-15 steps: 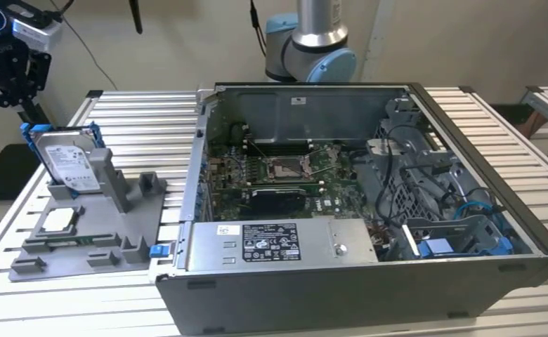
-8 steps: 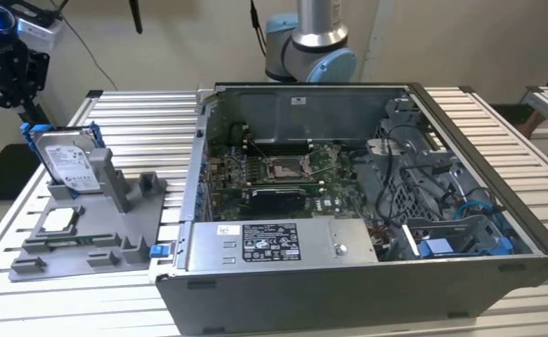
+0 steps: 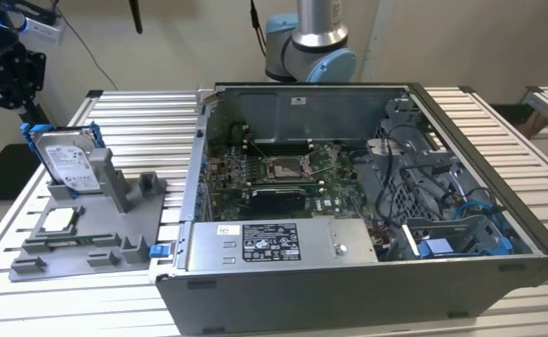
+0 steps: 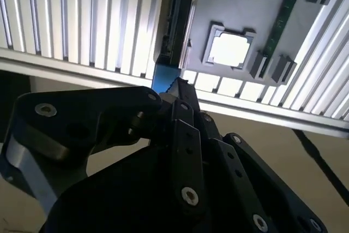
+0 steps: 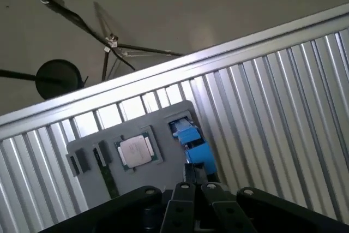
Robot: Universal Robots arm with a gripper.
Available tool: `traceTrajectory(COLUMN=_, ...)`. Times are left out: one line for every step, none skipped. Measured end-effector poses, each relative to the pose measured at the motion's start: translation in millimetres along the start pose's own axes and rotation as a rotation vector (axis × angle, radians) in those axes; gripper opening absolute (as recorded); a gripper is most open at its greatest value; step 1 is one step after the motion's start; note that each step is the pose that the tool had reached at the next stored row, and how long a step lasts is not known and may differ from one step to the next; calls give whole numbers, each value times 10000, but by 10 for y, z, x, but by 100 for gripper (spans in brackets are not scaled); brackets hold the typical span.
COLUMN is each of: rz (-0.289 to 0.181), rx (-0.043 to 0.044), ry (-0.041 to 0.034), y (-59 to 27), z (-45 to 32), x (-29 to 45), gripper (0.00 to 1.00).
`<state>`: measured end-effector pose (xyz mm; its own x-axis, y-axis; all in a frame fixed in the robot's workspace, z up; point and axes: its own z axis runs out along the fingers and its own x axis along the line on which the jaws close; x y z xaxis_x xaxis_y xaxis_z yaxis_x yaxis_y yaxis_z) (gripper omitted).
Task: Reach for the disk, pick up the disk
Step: 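Pick up the disk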
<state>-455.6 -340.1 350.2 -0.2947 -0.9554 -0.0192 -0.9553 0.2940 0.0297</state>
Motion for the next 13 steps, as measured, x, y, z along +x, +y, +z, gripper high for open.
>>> traceTrajectory(rz=-153, rx=-2, ry=3, y=1, z=1, x=-1, gripper=0)
traceTrajectory(rz=-320, rx=-5, ry=8, y=1, z=3, x=-1, gripper=0)
traceTrajectory(rz=-492, rx=-8, ry=13, y=1, z=4, x=0, gripper=0)
traceTrajectory(rz=-651, rx=-11, ry=17, y=0, z=4, x=0, gripper=0)
traceTrajectory(rz=-809, rx=-13, ry=22, y=0, z=5, x=0, gripper=0)
traceTrajectory(rz=-951, rx=-15, ry=26, y=0, z=5, x=0, gripper=0)
traceTrajectory(rz=-994, rx=-17, ry=28, y=0, z=4, x=0, gripper=0)
traceTrajectory(rz=-993, rx=-18, ry=28, y=0, z=4, x=0, gripper=0)
traceTrajectory(rz=-994, rx=-18, ry=28, y=0, z=4, x=-1, gripper=0)
traceTrajectory(rz=-994, rx=-18, ry=28, y=0, z=4, x=0, gripper=0)
traceTrajectory(rz=-995, rx=-18, ry=28, y=0, z=4, x=0, gripper=0)
traceTrajectory(rz=-995, rx=-18, ry=28, y=0, z=4, x=-1, gripper=0)
traceTrajectory(rz=-999, rx=-18, ry=28, y=-1, z=5, x=-1, gripper=0)
